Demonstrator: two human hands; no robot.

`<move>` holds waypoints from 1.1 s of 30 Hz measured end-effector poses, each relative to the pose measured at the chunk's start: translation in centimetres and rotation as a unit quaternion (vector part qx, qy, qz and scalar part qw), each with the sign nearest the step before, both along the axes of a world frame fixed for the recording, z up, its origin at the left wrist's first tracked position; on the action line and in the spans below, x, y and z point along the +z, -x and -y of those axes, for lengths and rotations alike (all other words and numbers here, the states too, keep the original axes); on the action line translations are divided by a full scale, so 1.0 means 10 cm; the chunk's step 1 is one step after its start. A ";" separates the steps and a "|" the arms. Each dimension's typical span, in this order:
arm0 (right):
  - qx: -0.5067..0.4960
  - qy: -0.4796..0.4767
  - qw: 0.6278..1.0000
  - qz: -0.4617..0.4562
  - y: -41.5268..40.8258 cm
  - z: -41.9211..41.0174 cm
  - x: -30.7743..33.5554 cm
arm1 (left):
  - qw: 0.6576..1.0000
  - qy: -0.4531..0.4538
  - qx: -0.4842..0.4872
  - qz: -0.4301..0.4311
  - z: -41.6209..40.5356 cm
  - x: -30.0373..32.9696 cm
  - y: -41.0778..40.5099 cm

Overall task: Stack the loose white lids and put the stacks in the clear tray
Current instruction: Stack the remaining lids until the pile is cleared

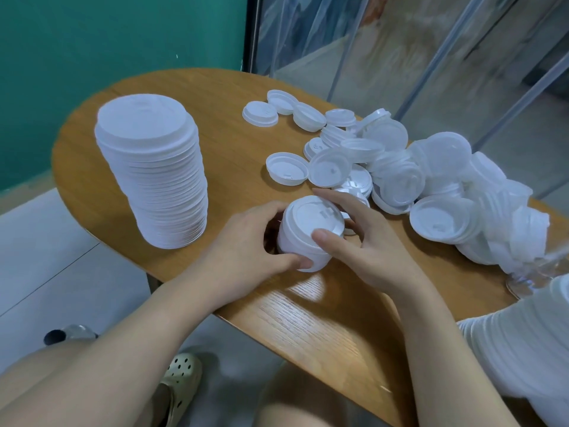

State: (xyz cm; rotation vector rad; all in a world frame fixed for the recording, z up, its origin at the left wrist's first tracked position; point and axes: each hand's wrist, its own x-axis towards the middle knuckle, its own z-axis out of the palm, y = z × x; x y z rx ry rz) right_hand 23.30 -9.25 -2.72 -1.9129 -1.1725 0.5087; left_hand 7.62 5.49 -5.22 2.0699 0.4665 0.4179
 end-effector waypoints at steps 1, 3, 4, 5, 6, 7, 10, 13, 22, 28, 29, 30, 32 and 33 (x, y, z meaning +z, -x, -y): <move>0.000 0.002 1.000 0.004 0.00 0.01 0.00 | 1.000 0.000 0.000 0.000 0.00 0.00 0.00; 0.005 0.011 1.000 0.022 -0.01 0.01 -0.01 | 1.000 -0.003 0.000 -0.001 0.00 0.00 0.00; 0.009 0.015 0.999 0.030 -0.01 0.01 -0.01 | 1.000 -0.005 -0.001 -0.002 0.00 0.00 0.00; 0.010 0.019 0.999 0.032 -0.01 0.01 0.00 | 1.000 -0.006 -0.001 -0.002 0.00 0.00 0.01; 0.010 0.022 0.999 0.032 -0.01 0.00 0.01 | 1.000 -0.008 -0.001 -0.003 0.01 0.00 0.01; 0.009 0.025 0.999 0.028 -0.01 0.00 0.01 | 1.000 -0.010 -0.002 -0.004 0.00 0.00 0.01; 0.014 0.025 0.999 0.018 -0.02 0.01 0.00 | 1.000 -0.010 -0.006 -0.006 0.00 -0.01 0.01; 0.002 -0.027 1.000 0.012 -0.06 0.01 0.00 | 1.000 -0.013 -0.006 -0.002 -0.01 -0.02 0.02; -0.174 0.011 0.977 0.123 -0.45 0.10 -0.24 | 1.000 -0.014 0.016 -0.007 -0.12 -0.01 0.09; -0.177 0.025 0.968 0.177 -0.44 0.07 -0.30 | 1.000 -0.016 0.015 0.004 -0.08 -0.03 0.10; -0.184 0.016 0.966 0.179 -0.44 0.07 -0.28 | 1.000 -0.011 0.019 0.009 -0.09 -0.03 0.09; -0.192 0.003 0.965 0.179 -0.43 0.07 -0.27 | 1.000 -0.007 0.022 0.013 -0.09 -0.03 0.09; -0.198 -0.013 0.967 0.162 -0.43 0.06 -0.27 | 1.000 -0.006 0.021 0.019 -0.10 -0.02 0.07; -0.197 -0.008 0.969 0.149 -0.43 0.06 -0.27 | 1.000 -0.006 0.018 0.021 -0.10 -0.02 0.07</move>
